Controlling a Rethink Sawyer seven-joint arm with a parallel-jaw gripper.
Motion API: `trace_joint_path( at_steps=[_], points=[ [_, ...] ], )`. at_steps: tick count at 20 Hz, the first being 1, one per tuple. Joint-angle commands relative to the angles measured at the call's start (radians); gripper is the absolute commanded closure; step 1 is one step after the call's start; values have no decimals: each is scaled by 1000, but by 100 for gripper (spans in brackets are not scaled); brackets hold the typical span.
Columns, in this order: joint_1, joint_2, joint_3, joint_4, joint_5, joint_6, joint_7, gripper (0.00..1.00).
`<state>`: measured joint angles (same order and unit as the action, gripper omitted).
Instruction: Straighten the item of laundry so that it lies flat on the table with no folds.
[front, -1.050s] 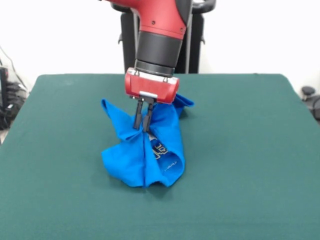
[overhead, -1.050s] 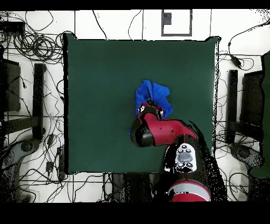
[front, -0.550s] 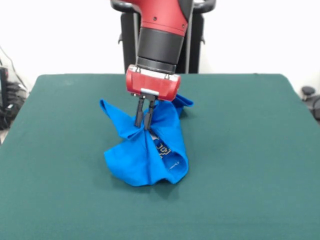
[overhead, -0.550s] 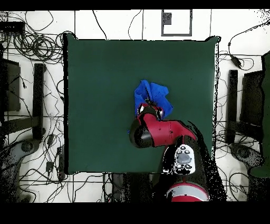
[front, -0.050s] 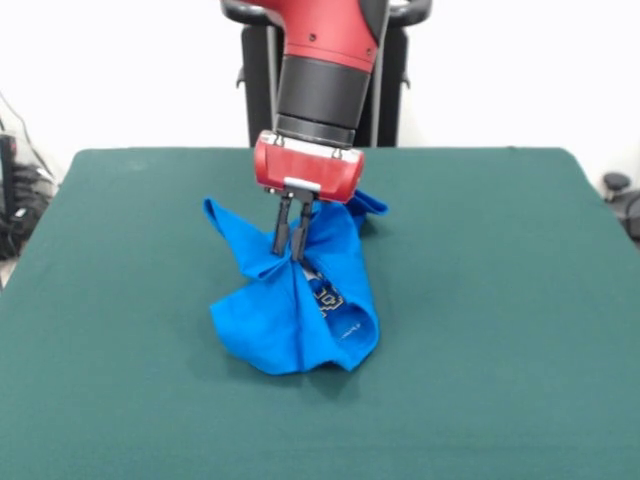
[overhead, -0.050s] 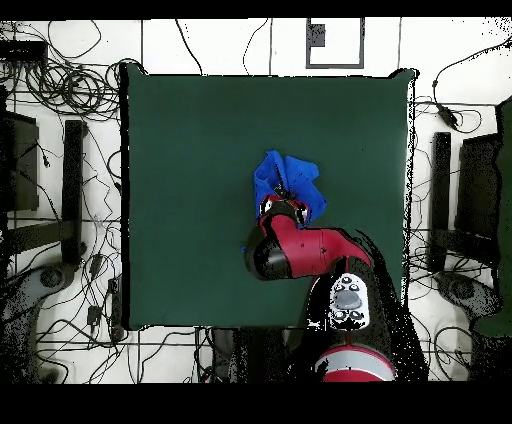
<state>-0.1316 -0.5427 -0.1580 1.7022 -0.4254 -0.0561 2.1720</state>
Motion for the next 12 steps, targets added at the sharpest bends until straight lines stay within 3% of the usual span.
trace_joint_path(
  at_steps=[1, 10, 11, 12],
  points=[
    [25, 36, 70, 55, 51, -48, 152, 100],
    [46, 48, 40, 49, 62, -85, 160, 100],
    [68, 56, 12, 43, 74, -103, 164, 0],
    [75, 58, 2, 41, 80, -105, 167, 0]
  ],
)
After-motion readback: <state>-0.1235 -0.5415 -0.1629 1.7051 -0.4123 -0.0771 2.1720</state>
